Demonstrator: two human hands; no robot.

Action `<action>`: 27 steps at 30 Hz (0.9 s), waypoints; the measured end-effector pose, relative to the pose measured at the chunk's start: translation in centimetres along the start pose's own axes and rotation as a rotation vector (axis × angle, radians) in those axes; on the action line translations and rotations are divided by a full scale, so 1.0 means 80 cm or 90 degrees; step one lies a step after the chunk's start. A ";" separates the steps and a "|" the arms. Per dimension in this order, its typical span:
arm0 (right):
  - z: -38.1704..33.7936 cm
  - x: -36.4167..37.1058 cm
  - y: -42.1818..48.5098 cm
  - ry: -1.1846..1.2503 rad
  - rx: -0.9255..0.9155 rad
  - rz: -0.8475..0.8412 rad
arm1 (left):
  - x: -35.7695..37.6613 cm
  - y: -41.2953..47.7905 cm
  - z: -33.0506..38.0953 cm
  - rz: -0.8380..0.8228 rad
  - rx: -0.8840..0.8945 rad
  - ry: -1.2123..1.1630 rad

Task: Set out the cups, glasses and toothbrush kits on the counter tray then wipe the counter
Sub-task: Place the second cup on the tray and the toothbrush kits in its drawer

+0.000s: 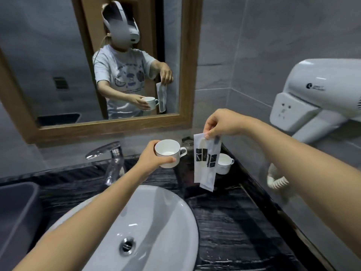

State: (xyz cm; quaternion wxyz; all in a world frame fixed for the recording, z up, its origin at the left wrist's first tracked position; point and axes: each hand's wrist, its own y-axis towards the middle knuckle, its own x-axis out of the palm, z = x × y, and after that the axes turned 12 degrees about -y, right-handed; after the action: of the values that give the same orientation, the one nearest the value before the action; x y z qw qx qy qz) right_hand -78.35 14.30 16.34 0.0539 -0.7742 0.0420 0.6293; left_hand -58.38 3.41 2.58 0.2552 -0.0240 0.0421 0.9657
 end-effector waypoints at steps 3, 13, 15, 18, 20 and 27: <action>0.031 0.005 -0.005 0.007 0.004 -0.021 | 0.031 0.012 -0.023 0.007 -0.020 0.004; 0.088 0.040 -0.014 0.002 0.030 -0.041 | 0.105 0.050 -0.078 -0.009 -0.047 0.039; 0.097 0.045 -0.016 0.006 0.042 -0.037 | 0.116 0.059 -0.088 -0.018 -0.051 0.051; 0.107 0.052 -0.019 0.010 0.058 -0.045 | 0.127 0.071 -0.105 -0.004 -0.060 0.067; 0.114 0.056 -0.020 0.006 0.064 -0.047 | 0.132 0.076 -0.115 0.006 -0.064 0.068; 0.125 0.065 -0.021 -0.002 0.071 -0.060 | 0.142 0.084 -0.141 0.010 -0.059 0.067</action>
State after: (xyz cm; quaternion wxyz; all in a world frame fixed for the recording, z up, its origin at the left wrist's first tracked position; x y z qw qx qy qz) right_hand -86.75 17.36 9.29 0.1262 -0.7700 0.0405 0.6241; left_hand -71.26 2.12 -8.99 0.2433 -0.0862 0.0109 0.9660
